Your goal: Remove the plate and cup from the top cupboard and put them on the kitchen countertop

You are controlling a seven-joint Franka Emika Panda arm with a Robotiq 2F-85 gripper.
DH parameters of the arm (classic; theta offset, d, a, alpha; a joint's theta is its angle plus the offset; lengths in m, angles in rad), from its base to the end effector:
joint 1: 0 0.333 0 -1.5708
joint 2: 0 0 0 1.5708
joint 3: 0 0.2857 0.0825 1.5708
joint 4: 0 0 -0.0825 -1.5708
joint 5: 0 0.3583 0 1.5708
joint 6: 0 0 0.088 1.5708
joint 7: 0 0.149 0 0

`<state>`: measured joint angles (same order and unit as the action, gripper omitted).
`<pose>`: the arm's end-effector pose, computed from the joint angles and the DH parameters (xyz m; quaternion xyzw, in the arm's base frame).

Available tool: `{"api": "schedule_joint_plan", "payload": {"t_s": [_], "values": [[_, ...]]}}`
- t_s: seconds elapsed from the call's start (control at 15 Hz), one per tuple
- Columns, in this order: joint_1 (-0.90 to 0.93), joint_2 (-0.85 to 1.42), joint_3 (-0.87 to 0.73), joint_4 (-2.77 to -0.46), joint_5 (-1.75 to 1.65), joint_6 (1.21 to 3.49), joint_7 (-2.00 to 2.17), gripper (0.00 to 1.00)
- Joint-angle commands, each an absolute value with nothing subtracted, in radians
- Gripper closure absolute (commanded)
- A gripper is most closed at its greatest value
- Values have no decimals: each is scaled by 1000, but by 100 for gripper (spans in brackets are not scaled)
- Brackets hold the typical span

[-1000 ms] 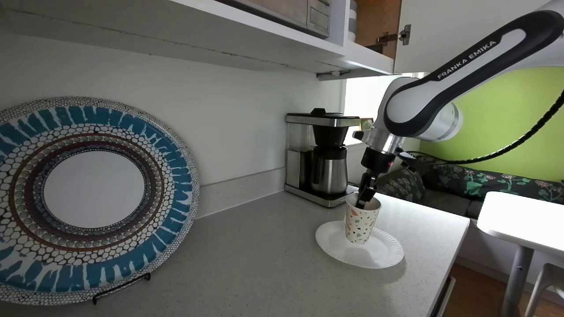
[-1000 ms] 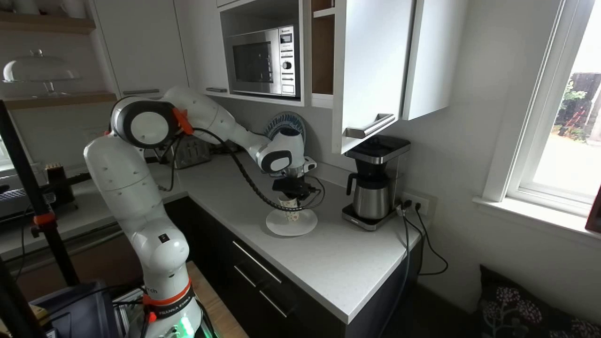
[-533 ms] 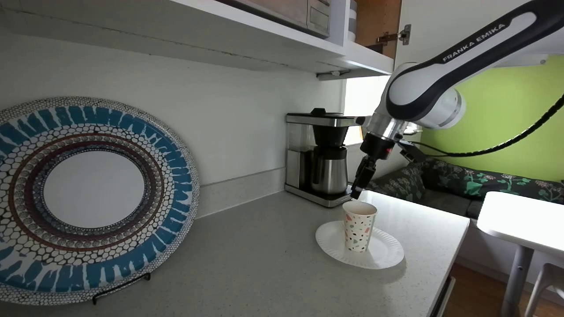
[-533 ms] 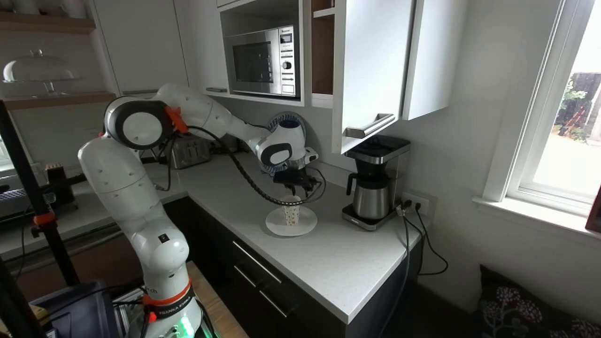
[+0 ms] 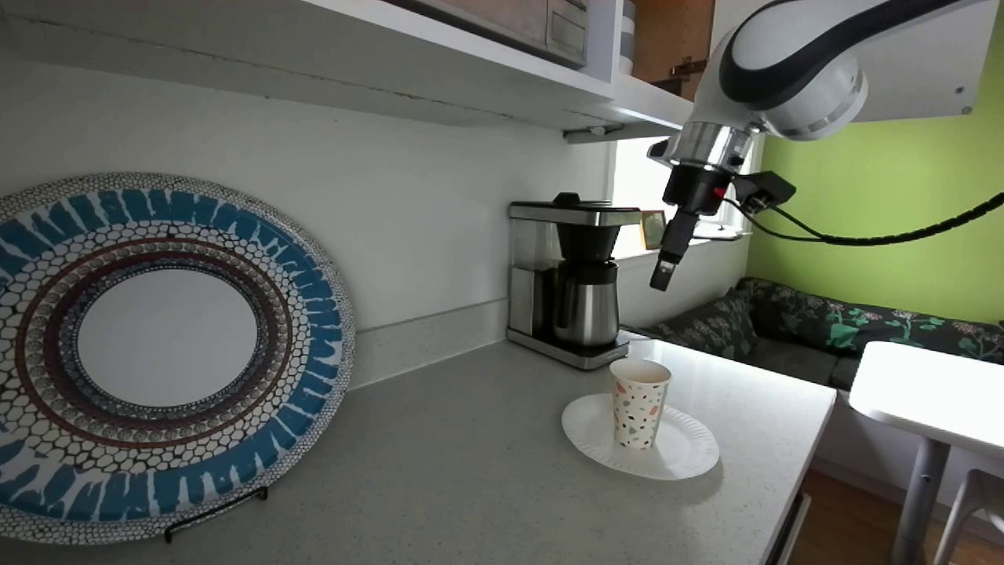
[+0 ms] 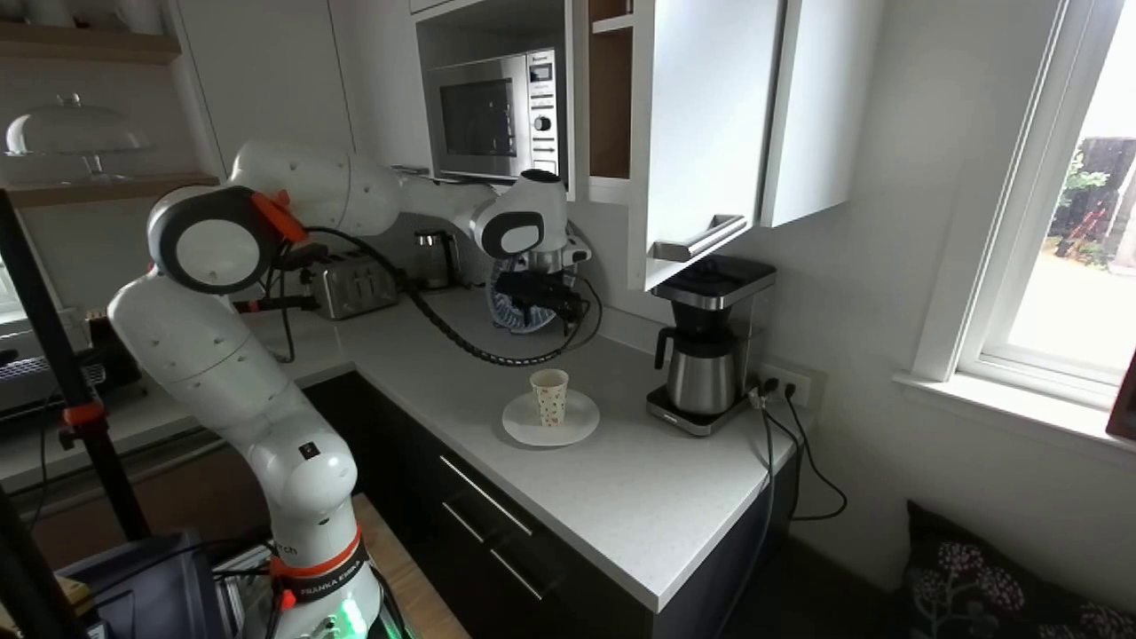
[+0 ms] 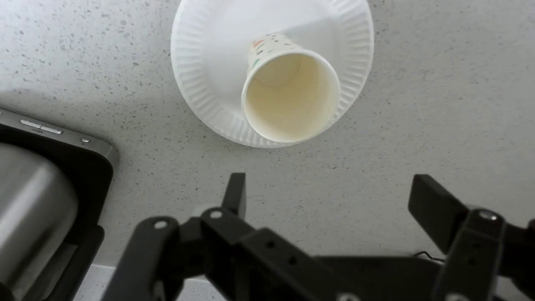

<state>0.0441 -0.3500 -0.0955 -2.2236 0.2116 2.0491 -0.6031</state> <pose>0.4598 -0.0062 0.4721 -0.9622 -0.2320 -0.1176 0.0805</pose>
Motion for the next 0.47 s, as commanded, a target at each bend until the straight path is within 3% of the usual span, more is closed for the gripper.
{"api": "schedule_joint_plan", "payload": {"t_s": [0.0,0.4], "values": [[46,-401,-84,-2172,165,1916,-535,0],[58,-427,-91,-2120,151,1842,-525,0]]}}
